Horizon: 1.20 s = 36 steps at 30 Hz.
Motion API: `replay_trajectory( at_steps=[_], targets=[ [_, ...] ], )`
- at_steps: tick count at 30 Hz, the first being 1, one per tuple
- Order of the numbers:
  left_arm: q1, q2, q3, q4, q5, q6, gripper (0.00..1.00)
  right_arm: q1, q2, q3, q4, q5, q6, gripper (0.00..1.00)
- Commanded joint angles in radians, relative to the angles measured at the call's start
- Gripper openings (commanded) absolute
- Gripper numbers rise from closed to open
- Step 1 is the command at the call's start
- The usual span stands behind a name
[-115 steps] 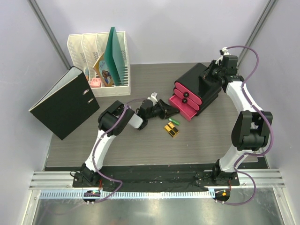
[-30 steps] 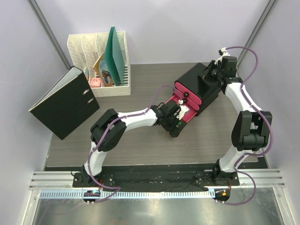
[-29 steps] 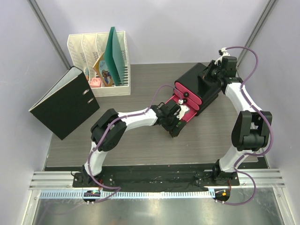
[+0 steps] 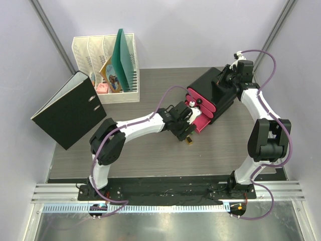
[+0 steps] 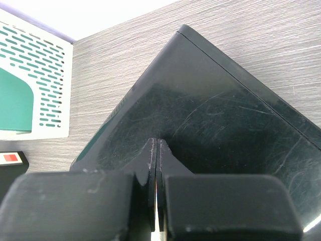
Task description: Organize the makeup
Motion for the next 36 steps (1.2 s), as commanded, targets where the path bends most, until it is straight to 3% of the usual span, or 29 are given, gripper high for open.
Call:
replay_trajectory(
  at_steps=[1, 11, 21, 29, 30, 36],
  targets=[
    [0.016, -0.032, 0.114, 0.025, -0.049, 0.03, 0.04, 0.01, 0.079, -0.085, -0.288, 0.052, -0.048, 0.01],
    [0.025, 0.13, 0.358, 0.073, -0.043, 0.008, 0.03, 0.01, 0.088, -0.085, -0.286, 0.05, -0.051, 0.01],
    [0.028, 0.262, 0.443, 0.113, -0.026, -0.057, 0.17, 0.01, 0.096, -0.085, -0.285, 0.05, -0.051, 0.01],
    [0.037, 0.29, 0.473, 0.153, 0.02, -0.099, 0.4, 0.013, 0.094, -0.09, -0.286, 0.049, -0.053, 0.01],
    [0.037, 0.29, 0.473, 0.153, 0.021, -0.1, 0.48, 0.013, 0.091, -0.091, -0.285, 0.049, -0.055, 0.01],
    [0.037, 0.278, 0.459, 0.145, 0.023, -0.085, 0.72, 0.015, 0.09, -0.093, -0.285, 0.049, -0.053, 0.01]
  ],
)
